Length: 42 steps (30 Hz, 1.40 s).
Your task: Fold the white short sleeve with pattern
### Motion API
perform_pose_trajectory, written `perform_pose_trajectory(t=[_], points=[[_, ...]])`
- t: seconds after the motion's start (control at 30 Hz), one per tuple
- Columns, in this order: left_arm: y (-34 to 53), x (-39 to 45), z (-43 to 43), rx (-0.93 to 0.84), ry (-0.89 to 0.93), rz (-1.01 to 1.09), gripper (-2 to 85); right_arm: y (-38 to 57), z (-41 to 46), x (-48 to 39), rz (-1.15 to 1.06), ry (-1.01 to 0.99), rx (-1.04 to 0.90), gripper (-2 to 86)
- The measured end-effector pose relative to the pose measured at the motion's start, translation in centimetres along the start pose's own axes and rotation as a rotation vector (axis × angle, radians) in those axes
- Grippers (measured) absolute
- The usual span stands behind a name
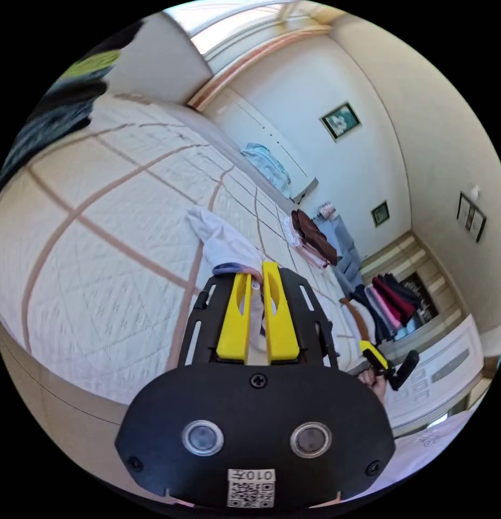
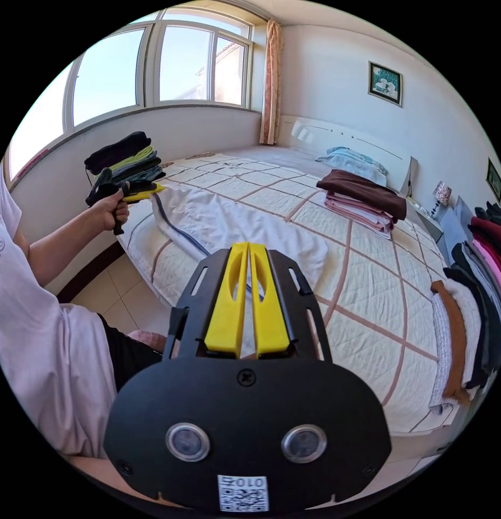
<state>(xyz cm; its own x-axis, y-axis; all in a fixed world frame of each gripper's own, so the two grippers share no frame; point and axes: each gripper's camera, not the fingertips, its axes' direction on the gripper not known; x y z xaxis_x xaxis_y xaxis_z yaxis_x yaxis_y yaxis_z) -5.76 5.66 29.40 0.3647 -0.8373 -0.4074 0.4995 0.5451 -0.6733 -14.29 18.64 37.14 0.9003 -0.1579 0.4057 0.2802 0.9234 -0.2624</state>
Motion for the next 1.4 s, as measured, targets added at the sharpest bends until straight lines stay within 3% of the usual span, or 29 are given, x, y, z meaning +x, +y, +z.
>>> perform_pose_trajectory(t=[0.2,0.3,0.4,0.73,0.87,0.97,1.03,1.2,1.4], points=[[3.2,24.9,9.5,-0.129,-0.221,0.772,3.9,3.2,-1.6,3.8,0.065,0.052,0.021,2.3],[10.1,31.3,17.4,-0.223,-0.199,0.935,2.5,5.2,-2.2,6.1,0.104,0.085,0.011,2.3],[16.5,33.2,24.9,-0.373,-0.232,0.966,1.8,7.1,-2.5,8.7,0.165,0.097,0.0,2.3],[24.0,37.8,24.3,-0.19,-0.382,1.174,1.2,8.8,0.8,17.0,0.303,-0.072,0.011,2.6],[26.0,38.0,23.7,-0.141,-0.327,1.144,0.9,8.6,2.0,19.4,0.316,-0.116,0.012,3.0],[27.9,37.7,25.0,-0.167,-0.322,1.162,0.9,9.2,3.8,23.6,0.455,-0.314,0.033,4.1],[29.1,37.5,25.4,-0.158,-0.325,1.176,0.8,9.8,6.8,28.2,0.565,-0.639,0.009,6.9],[31.5,36.8,24.6,-0.078,-0.332,1.2,0.9,9.7,11.3,33.2,0.684,-0.754,-0.061,12.5],[31.6,35.6,24.1,-0.064,-0.306,1.184,1.1,7.8,15.2,37.2,0.725,-0.888,-0.061,12.4]])
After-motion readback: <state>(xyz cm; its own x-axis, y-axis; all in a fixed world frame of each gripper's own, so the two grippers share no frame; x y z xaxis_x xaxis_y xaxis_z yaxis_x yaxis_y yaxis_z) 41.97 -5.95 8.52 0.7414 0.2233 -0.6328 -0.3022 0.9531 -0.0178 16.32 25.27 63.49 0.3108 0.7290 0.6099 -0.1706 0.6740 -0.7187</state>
